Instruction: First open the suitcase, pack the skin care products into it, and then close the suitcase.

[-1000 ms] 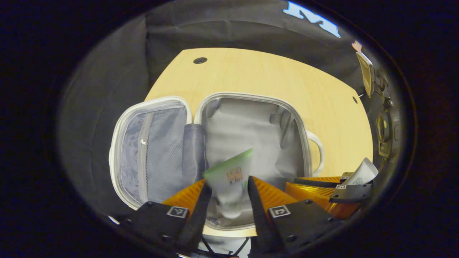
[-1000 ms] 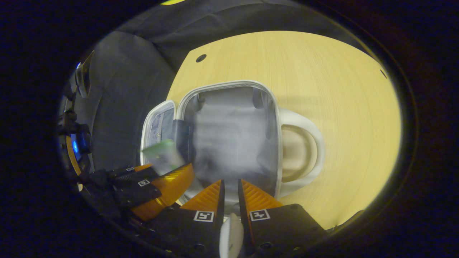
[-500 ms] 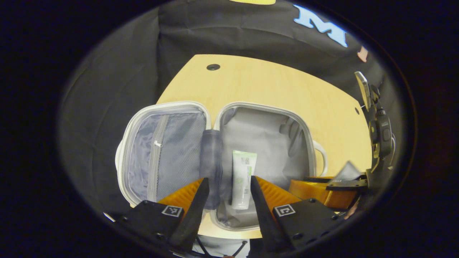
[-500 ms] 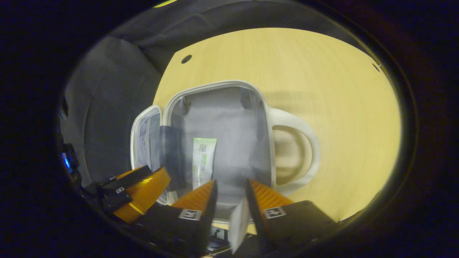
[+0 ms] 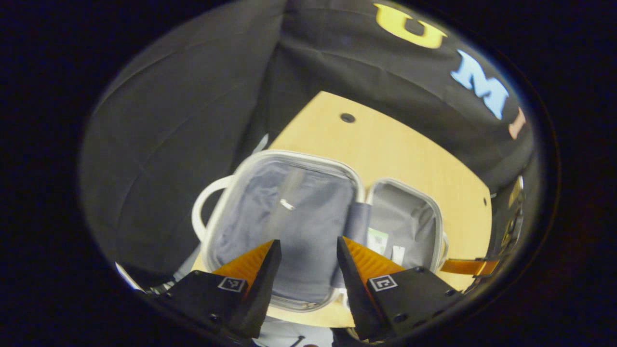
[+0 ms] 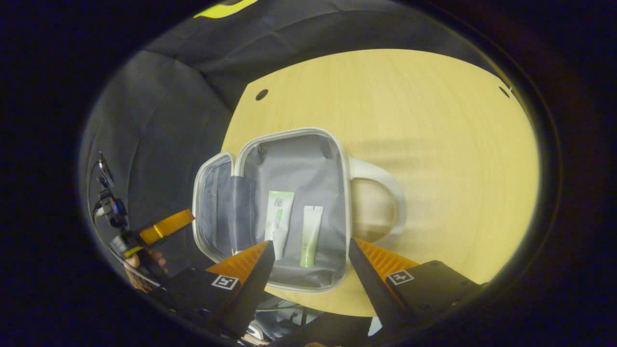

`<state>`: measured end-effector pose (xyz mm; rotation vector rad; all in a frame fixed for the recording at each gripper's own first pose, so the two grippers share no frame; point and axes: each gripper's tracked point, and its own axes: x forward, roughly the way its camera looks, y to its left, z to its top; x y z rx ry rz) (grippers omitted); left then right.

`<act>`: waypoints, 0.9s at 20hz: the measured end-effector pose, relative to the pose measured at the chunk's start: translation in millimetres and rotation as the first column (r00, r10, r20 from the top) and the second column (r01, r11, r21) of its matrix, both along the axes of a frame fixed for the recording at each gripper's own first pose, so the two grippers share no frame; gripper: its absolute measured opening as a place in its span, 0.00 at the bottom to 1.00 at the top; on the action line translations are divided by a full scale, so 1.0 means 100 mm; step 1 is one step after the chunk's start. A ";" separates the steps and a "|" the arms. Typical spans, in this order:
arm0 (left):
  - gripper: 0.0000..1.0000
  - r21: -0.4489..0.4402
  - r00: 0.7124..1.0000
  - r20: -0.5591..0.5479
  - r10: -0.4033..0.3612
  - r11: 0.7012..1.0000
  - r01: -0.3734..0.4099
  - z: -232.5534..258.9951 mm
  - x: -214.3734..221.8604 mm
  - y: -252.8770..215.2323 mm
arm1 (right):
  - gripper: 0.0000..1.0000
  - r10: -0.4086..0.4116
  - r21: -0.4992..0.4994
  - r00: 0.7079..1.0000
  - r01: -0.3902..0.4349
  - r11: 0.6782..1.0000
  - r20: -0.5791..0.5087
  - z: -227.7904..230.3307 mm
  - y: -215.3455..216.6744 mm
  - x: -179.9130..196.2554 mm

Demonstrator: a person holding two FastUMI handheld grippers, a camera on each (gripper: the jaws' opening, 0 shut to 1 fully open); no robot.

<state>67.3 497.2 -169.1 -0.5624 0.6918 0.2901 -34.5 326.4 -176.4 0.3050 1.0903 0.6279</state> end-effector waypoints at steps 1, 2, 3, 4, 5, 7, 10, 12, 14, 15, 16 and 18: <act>0.77 -0.032 0.998 0.017 0.066 0.997 -0.065 0.00 -0.09 0.32 | 0.95 0.006 0.047 1.000 -0.006 0.999 0.002 0.04 -0.08 -0.04; 0.79 -0.053 0.992 0.006 0.128 0.990 -0.128 -0.05 -0.21 0.62 | 0.95 0.004 0.072 1.000 -0.004 0.997 -0.005 0.05 -0.21 -0.12; 0.77 -0.055 0.983 -0.018 0.180 0.982 -0.181 -0.13 -0.38 0.92 | 0.95 -0.001 0.086 1.000 0.001 0.996 -0.005 0.03 -0.34 -0.17; 0.77 -0.046 0.974 -0.036 0.225 0.973 -0.227 -0.22 -0.49 1.18 | 0.95 -0.013 0.086 1.000 0.012 0.996 0.006 0.00 -0.49 -0.18; 0.77 -0.046 0.965 -0.045 0.259 0.964 -0.261 -0.34 -0.53 1.40 | 0.95 -0.036 0.076 0.999 0.034 0.997 0.022 -0.03 -0.65 -0.17; 0.80 -0.086 0.948 -0.078 0.310 0.945 -0.316 -0.49 -0.58 1.71 | 0.95 -0.106 0.049 0.994 0.105 0.993 0.030 -0.13 -0.94 -0.14; 0.81 -0.214 0.929 -0.094 0.357 0.905 -0.369 -0.78 -0.44 1.84 | 0.95 -0.219 0.052 0.976 0.219 0.974 -0.021 -0.22 -1.26 -0.13; 0.81 -0.312 0.912 -0.115 0.395 0.857 -0.410 -0.97 -0.23 1.86 | 0.95 -0.277 0.047 0.960 0.279 0.959 -0.041 -0.25 -1.46 -0.12; 0.81 -0.363 0.892 -0.156 0.423 0.816 -0.450 -1.22 -0.14 1.89 | 0.95 -0.314 0.027 0.949 0.315 0.949 -0.026 -0.26 -1.63 -0.09; 0.81 -0.378 0.885 -0.169 0.433 0.801 -0.464 -1.33 -0.07 1.91 | 0.95 -0.329 0.017 0.944 0.329 0.944 -0.024 -0.26 -1.70 -0.08; 0.81 -0.385 0.880 -0.187 0.437 0.791 -0.475 -1.43 -0.01 1.91 | 0.95 -0.344 0.011 0.939 0.345 0.939 -0.025 -0.25 -1.75 -0.08; 0.81 -0.412 0.882 -0.209 0.423 0.779 -0.472 -1.56 0.12 1.85 | 0.95 -0.365 0.000 0.930 0.366 0.931 -0.033 -0.27 -1.82 -0.07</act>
